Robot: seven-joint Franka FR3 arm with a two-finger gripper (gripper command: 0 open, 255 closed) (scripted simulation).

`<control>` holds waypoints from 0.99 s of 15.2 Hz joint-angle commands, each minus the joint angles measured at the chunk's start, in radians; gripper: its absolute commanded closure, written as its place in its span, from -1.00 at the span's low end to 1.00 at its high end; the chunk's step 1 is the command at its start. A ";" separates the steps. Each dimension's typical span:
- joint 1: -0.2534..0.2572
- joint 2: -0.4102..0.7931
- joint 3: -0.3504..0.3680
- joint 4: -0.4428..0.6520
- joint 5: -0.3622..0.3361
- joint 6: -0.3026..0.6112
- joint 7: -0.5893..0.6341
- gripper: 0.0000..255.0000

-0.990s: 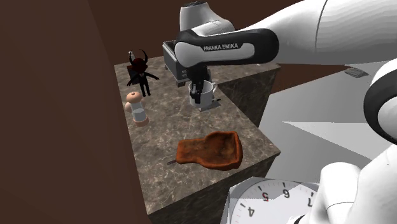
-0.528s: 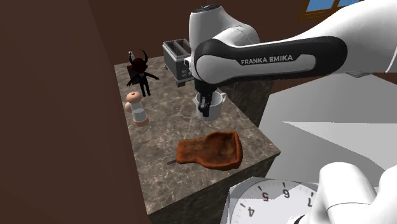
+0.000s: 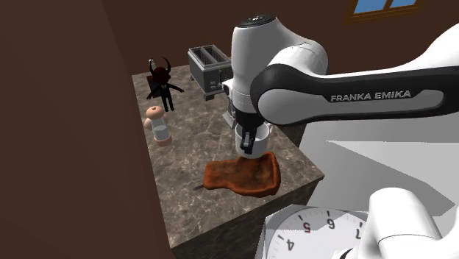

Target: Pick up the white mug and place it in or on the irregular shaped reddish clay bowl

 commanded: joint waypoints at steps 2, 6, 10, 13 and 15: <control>0.000 -0.005 0.002 -0.040 -0.003 0.034 0.012 1.00; -0.002 0.005 -0.006 -0.086 -0.009 0.090 0.015 1.00; -0.004 0.019 -0.016 -0.129 -0.015 0.147 0.018 1.00; -0.005 0.035 -0.024 -0.163 -0.020 0.196 0.020 1.00; -0.005 0.035 -0.024 -0.163 -0.020 0.196 0.020 1.00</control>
